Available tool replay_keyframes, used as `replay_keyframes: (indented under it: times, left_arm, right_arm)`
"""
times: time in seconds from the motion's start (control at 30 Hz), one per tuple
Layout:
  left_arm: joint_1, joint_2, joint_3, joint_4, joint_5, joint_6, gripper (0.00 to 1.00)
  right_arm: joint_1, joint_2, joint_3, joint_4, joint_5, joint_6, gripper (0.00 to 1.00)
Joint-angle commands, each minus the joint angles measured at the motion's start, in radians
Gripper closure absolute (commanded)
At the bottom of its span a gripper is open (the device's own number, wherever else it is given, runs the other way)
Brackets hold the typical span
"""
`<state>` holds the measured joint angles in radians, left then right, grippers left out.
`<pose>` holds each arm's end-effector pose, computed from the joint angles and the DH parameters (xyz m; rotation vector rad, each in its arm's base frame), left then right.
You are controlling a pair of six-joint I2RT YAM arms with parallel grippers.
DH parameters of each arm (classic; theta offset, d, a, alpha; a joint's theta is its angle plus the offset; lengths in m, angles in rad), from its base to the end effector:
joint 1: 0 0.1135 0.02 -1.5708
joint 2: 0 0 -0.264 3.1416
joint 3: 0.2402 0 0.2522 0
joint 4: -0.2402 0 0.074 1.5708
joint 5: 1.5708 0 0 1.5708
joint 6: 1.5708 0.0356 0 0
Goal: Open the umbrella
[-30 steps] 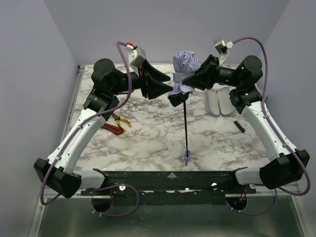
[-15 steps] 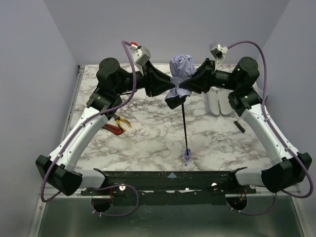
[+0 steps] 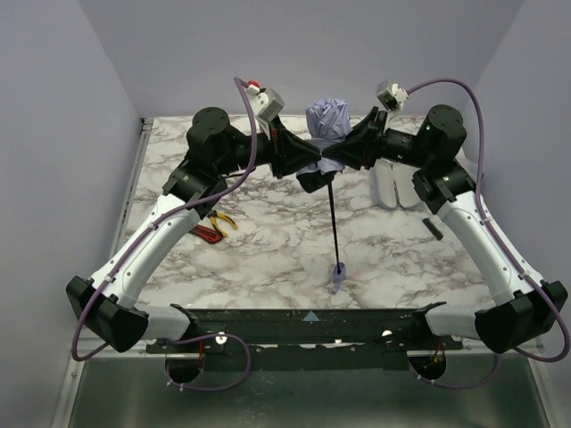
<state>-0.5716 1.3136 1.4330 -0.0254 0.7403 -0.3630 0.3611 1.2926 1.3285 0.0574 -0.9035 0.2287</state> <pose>0.2299 -0.1764 0.4670 0.7995 1.4383 -1.2736 0.2575 0.1271 0.4450 -0.8567 1.3797 1.1229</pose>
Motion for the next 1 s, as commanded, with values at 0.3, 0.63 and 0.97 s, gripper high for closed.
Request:
replay_keyframes:
  times: [0.3, 0.63, 0.97]
  left_arm:
    - [0.029, -0.048, -0.055, -0.065, -0.147, 0.052, 0.68]
    - [0.067, -0.060, -0.071, 0.052, -0.073, -0.010, 0.64]
    - [0.035, -0.053, -0.092, 0.133, 0.012, -0.056, 0.60]
  right_arm:
    - [0.009, -0.060, 0.003, 0.018, 0.012, -0.046, 1.00]
    - [0.009, -0.044, 0.009, 0.002, -0.004, -0.053, 1.00]
    - [0.015, -0.027, 0.023, -0.021, 0.006, -0.055, 1.00]
